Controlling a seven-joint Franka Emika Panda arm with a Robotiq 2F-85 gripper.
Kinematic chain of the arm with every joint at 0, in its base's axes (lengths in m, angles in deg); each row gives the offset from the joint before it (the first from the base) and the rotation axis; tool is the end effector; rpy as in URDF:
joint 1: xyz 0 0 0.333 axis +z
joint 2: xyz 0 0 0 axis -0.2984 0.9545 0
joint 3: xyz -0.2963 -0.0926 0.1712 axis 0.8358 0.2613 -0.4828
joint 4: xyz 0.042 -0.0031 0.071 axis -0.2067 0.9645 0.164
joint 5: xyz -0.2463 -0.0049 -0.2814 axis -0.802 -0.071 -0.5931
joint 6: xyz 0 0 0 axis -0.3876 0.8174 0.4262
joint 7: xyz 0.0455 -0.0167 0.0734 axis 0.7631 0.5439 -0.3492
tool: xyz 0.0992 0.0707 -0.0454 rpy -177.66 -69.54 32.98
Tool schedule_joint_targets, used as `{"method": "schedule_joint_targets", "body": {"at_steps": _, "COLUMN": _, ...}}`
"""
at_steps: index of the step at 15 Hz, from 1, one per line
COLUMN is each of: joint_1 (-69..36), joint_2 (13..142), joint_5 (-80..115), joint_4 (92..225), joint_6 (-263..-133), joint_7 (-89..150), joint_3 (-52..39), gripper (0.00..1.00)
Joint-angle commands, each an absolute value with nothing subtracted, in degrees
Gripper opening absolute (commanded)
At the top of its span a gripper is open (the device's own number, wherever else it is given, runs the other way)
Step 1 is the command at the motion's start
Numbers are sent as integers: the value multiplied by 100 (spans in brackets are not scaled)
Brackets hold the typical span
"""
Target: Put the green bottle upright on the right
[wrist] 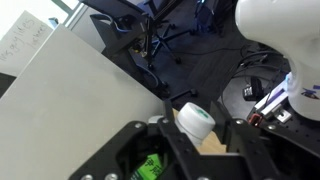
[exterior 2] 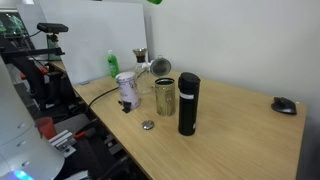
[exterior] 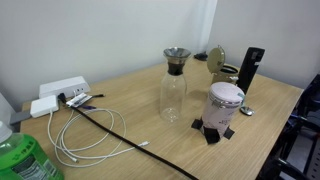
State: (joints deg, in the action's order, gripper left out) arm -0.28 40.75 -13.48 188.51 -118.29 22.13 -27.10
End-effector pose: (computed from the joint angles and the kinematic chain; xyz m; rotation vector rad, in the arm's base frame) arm 0.2879 0.1075 0.5762 2.1141 0.4945 -0.7407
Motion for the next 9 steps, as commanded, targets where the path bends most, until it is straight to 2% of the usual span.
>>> {"method": "schedule_joint_targets", "body": {"at_steps": 1, "joint_1": 204, "joint_2": 4185, "joint_5": -858, "joint_4": 19175, "joint_6": -11953, "joint_7": 1671, "joint_3": -2570, "gripper": 16}}
{"method": "schedule_joint_targets", "body": {"at_steps": 9, "joint_1": 463, "joint_2": 4859, "joint_5": -488, "joint_4": 19752, "joint_6": -11874, "joint_7": 415, "joint_3": -2637, "gripper": 16}}
